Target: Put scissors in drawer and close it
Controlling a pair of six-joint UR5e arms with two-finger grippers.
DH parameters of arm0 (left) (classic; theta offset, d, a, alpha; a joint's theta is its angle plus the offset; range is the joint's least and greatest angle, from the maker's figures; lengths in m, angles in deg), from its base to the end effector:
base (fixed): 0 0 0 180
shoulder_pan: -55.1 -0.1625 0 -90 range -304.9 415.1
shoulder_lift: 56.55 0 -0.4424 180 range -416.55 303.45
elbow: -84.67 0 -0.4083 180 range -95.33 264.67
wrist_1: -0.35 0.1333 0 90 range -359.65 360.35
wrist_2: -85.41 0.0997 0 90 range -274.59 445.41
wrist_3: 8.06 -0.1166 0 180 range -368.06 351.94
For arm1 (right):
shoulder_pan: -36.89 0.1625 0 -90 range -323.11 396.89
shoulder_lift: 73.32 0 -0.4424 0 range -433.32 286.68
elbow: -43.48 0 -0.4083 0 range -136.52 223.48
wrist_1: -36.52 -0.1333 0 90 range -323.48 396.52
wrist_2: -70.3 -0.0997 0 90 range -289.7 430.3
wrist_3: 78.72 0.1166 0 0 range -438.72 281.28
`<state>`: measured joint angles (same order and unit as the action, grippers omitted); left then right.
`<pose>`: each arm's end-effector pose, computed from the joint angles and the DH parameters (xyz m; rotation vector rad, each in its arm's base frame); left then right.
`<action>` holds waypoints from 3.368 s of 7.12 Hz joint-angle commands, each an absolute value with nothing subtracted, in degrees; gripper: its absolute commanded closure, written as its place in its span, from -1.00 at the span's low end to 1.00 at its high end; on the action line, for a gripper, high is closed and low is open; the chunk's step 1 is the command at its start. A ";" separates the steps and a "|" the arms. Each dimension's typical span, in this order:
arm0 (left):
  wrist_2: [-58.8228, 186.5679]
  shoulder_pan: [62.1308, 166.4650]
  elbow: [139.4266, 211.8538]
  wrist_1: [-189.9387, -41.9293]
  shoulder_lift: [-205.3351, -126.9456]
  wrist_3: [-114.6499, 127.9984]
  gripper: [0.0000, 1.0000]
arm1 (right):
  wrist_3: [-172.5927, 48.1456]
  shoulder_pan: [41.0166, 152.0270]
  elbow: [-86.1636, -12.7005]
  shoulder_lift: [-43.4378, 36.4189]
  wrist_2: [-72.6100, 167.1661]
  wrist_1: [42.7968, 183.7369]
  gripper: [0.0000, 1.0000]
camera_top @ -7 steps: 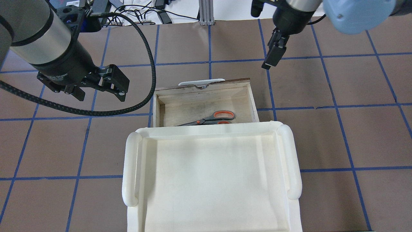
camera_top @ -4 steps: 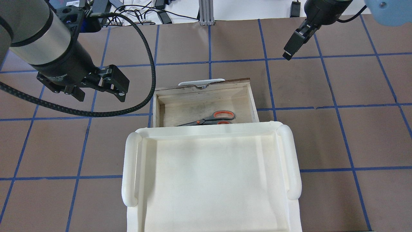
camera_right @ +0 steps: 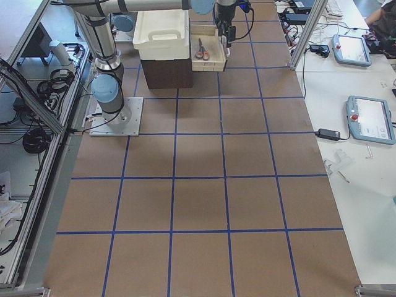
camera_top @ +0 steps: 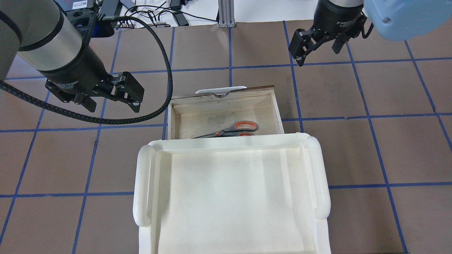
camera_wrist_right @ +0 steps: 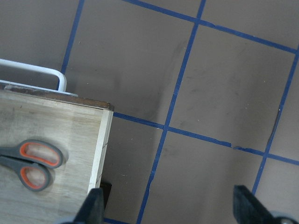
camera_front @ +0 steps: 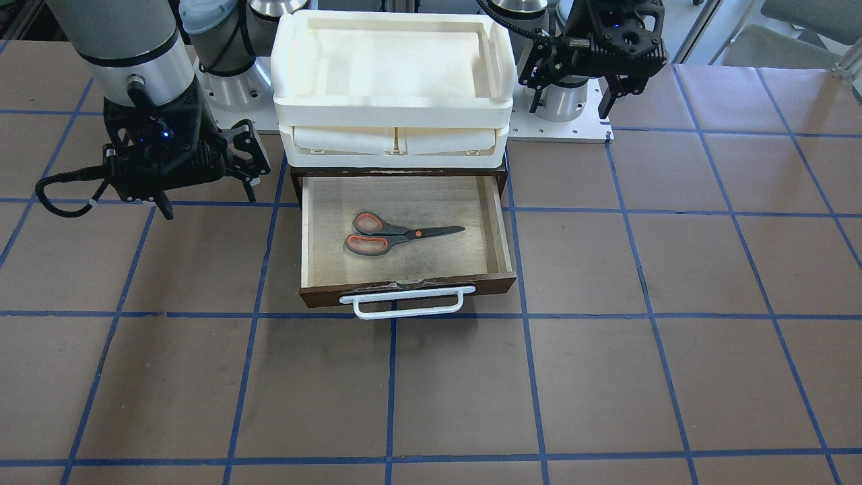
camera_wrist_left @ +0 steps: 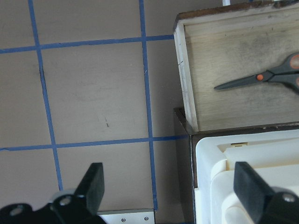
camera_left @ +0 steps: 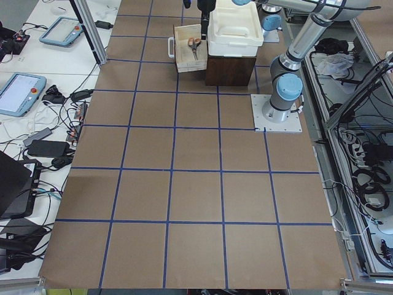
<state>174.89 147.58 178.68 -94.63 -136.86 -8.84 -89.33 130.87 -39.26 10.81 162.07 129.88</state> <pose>-0.1530 -0.4267 0.5236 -0.0892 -3.1310 0.0189 0.1684 -0.5521 0.5046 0.3921 -3.0786 0.1257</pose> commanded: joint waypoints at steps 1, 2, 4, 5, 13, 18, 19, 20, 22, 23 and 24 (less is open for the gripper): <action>175.40 147.83 180.12 -94.31 -137.50 -8.50 -1.00 | -80.08 130.41 -39.40 12.02 161.80 130.65 -0.93; 175.67 148.00 180.03 -94.14 -137.84 -9.10 -1.00 | -79.09 129.80 -39.41 12.11 161.71 130.91 -1.00; 175.58 147.13 178.90 -86.13 -140.20 -9.81 -1.00 | -77.76 128.04 -39.75 12.11 161.53 132.05 -1.00; 175.49 147.38 179.24 -81.18 -142.31 -10.08 -1.00 | -77.76 127.60 -39.84 12.11 161.70 132.23 -1.00; 169.96 147.65 181.54 -63.73 -156.19 -4.29 -1.00 | -78.81 127.33 -40.02 12.55 161.88 132.59 -1.00; 176.27 158.00 160.37 -72.87 -174.55 11.95 -1.00 | -78.81 127.33 -40.02 12.64 161.88 132.58 -1.00; 176.89 159.07 158.00 -71.74 -177.63 15.46 -1.00 | -78.81 127.33 -40.02 12.64 161.97 132.58 -1.00; 176.81 159.69 155.27 -71.20 -180.44 14.98 -1.00 | -78.90 127.33 -40.02 12.73 162.06 132.67 -1.00; 176.64 161.09 154.72 -71.98 -183.79 13.03 -1.00 | -78.81 127.33 -40.02 12.90 161.97 132.58 -1.00; 175.85 161.62 154.63 -73.03 -184.51 13.04 -1.00 | -78.81 127.33 -40.02 12.90 161.80 132.58 -1.00; 172.36 161.63 154.54 -73.65 -184.95 12.86 -1.00 | -78.81 127.33 -40.02 12.90 161.71 132.67 -1.00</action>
